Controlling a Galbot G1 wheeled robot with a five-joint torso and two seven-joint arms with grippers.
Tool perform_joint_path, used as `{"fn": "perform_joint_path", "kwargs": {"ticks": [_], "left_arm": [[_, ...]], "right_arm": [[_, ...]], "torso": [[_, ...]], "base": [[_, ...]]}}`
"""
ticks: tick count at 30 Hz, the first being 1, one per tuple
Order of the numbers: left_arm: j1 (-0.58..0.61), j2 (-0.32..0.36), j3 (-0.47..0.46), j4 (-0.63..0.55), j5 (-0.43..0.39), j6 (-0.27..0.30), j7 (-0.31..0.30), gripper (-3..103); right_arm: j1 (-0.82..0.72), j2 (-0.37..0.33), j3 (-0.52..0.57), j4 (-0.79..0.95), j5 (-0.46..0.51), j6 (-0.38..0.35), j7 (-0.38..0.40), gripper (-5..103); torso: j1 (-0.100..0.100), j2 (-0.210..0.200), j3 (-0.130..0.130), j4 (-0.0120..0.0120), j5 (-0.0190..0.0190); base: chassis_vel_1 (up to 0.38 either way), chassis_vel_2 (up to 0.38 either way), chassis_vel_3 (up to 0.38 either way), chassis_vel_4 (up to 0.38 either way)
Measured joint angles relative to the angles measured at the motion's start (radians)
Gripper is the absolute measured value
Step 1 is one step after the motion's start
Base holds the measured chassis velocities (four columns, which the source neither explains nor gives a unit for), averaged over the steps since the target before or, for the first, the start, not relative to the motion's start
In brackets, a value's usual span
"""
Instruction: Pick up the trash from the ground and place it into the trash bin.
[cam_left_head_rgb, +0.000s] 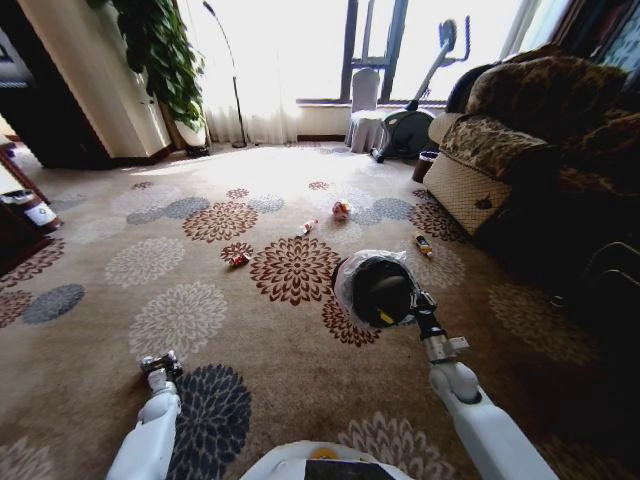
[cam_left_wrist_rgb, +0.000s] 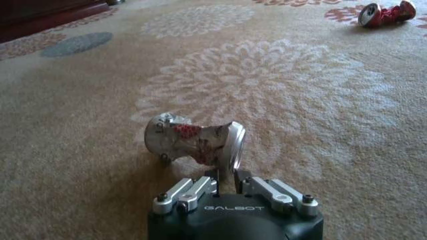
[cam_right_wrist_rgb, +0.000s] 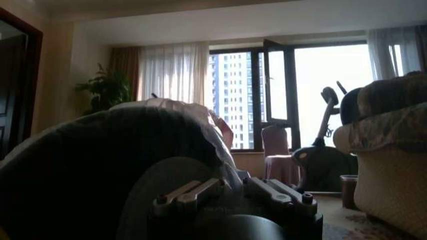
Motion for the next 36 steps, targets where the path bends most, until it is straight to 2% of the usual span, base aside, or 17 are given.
{"fn": "perform_joint_path", "kwargs": {"ticks": [1,3,5,15,17,19,20,21,22,23,25,26,30,31,33,35,36], "left_arm": [[0.004,-0.001,-0.001,-0.005,-0.001,0.000,0.000,15],[0.008,-0.002,-0.001,-0.010,-0.002,-0.001,0.000,15],[0.018,-0.004,-0.002,-0.020,-0.006,-0.002,0.001,4],[0.071,-0.012,-0.003,-0.083,-0.022,-0.015,0.002,-3],[0.090,-0.014,0.001,-0.120,-0.049,-0.028,0.016,7],[0.095,-0.014,0.006,-0.139,-0.062,-0.032,0.023,7],[0.094,-0.013,0.013,-0.151,-0.075,-0.035,0.032,18],[0.089,-0.012,0.019,-0.154,-0.083,-0.035,0.035,18],[0.080,-0.008,0.030,-0.155,-0.089,-0.035,0.042,24],[0.080,-0.008,0.030,-0.155,-0.089,-0.035,0.042,24],[0.057,0.000,0.053,-0.155,-0.105,-0.033,0.060,34],[0.057,0.000,0.053,-0.155,-0.105,-0.033,0.060,34],[-0.015,0.005,0.114,-0.154,-0.183,0.016,0.072,56],[-0.015,0.005,0.114,-0.154,-0.183,0.016,0.072,56],[-0.046,0.001,0.144,-0.144,-0.193,0.029,0.072,67],[-0.061,-0.001,0.159,-0.133,-0.191,0.031,0.072,67],[-0.079,-0.002,0.173,-0.117,-0.182,0.031,0.072,72]], "right_arm": [[-0.001,0.000,0.002,0.000,0.000,0.000,0.000,0],[-0.002,0.000,0.003,0.000,0.000,0.000,0.000,0],[-0.002,0.000,0.006,0.000,0.001,0.000,0.000,0],[-0.006,-0.003,0.008,0.005,0.003,0.000,0.000,0],[-0.004,-0.003,0.006,0.005,0.004,0.000,0.000,0],[-0.002,-0.003,0.005,0.005,0.005,0.000,0.000,0],[-0.001,-0.003,0.004,0.003,0.005,0.000,0.000,0],[-0.001,-0.003,0.004,0.001,0.005,0.000,0.000,0],[-0.002,-0.003,0.004,0.000,0.005,0.000,0.000,0],[-0.002,-0.003,0.004,0.000,0.005,0.000,0.000,0],[-0.004,-0.003,0.004,-0.001,0.005,0.000,0.000,0],[-0.004,-0.003,0.004,-0.001,0.005,0.000,0.000,0],[-0.010,-0.004,0.011,-0.003,0.005,0.000,0.000,0],[-0.010,-0.004,0.011,-0.003,0.005,0.000,0.000,0],[-0.011,-0.007,0.014,-0.003,0.005,-0.001,0.000,0],[-0.012,-0.008,0.016,-0.003,0.005,-0.001,0.000,0],[-0.012,-0.010,0.017,-0.003,0.005,-0.002,0.000,0]], "torso": [[0.000,0.000,0.000,0.0000,0.0000],[0.000,0.000,0.000,0.0000,-0.0001],[0.000,0.000,0.000,0.0000,0.0000],[0.000,0.000,0.000,0.0000,-0.0001],[0.000,0.000,0.000,0.0002,0.0000],[0.000,0.000,0.000,0.0002,-0.0001],[0.000,0.000,0.000,0.0001,0.0001],[0.000,0.000,0.000,0.0001,0.0000],[0.000,0.000,0.000,0.0001,-0.0001],[0.000,0.000,0.000,0.0001,-0.0001],[0.000,0.000,0.000,-0.0002,0.0001],[0.000,0.000,0.000,-0.0002,0.0001],[0.000,0.000,0.000,-0.0002,0.0002],[0.000,0.000,0.000,-0.0002,0.0002],[0.000,0.000,0.000,-0.0003,0.0001],[0.000,0.000,0.000,-0.0002,-0.0001],[0.000,0.000,0.000,-0.0002,-0.0002]], "base": [[0.000,0.000,0.000,0.000],[0.000,0.000,0.000,0.000],[0.000,0.000,0.000,0.000],[0.000,0.000,0.000,0.000],[0.000,0.000,0.000,0.000],[0.000,0.000,0.000,0.000],[0.000,0.000,0.000,0.000],[0.000,0.000,0.000,0.000],[0.000,0.000,0.000,0.000],[0.000,0.000,0.000,0.000],[0.000,0.000,0.000,0.000],[0.000,0.000,0.000,0.000],[0.000,0.000,0.000,0.000],[0.000,0.000,0.000,0.000],[0.000,0.000,0.000,0.000],[0.000,0.000,0.000,0.000],[0.000,0.000,0.000,0.000]]}}
